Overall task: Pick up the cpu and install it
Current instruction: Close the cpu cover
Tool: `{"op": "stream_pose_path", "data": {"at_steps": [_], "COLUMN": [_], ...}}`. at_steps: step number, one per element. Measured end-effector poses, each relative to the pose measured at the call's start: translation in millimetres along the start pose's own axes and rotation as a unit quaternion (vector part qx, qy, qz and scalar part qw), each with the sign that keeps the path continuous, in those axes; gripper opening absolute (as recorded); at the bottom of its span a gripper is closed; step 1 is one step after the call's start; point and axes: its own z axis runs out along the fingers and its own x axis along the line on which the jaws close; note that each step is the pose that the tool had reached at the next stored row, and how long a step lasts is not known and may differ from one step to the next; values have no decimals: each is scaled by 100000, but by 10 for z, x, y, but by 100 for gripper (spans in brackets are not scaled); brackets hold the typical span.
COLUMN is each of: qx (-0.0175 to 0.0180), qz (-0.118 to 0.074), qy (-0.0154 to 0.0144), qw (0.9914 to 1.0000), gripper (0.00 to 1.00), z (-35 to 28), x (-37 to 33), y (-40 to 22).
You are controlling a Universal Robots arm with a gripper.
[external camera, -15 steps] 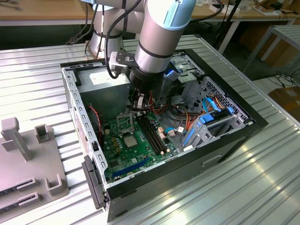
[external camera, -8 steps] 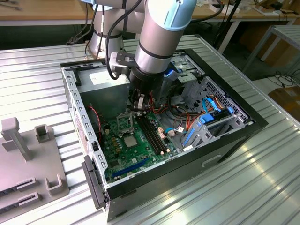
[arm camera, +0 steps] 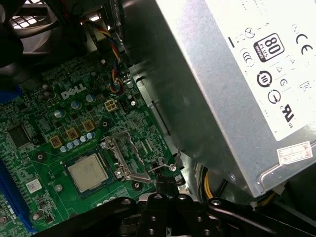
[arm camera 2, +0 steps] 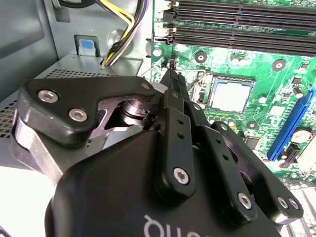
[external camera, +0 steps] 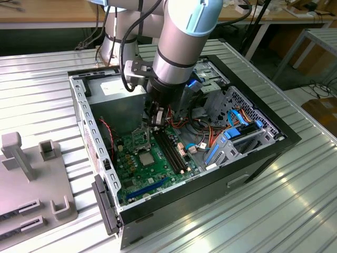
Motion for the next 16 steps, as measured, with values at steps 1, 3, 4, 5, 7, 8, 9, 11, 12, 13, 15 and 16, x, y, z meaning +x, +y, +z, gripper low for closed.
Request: {"op": "stream_pose_path", "data": {"at_steps": [1,3,4,5,7,8,9,11,12,13,15,16], "qx": [-2,-5,-5,-6,-7,-9,-9,-8,-10,-8,-10,-9], "qz": [-15,-44,-48,-50,-77,-102,-103,-107,-107,-107,-109,-111], "qy": [4,0,2,12,8,11,10,11,9,11,11,9], "qw": [100000,100000,100000,100000,100000,100000,100000,100000,100000,100000,100000,100000], "gripper": [11,11,11,11,11,11,11,11,11,11,11,11], "z": [-1,0,0,-1,-1,-1,-1,-1,0,-1,0,0], "x": [4,5,7,7,7,7,7,7,7,7,7,7], "y": [0,1,2,2,3,3,3,3,3,3,3,3]}}
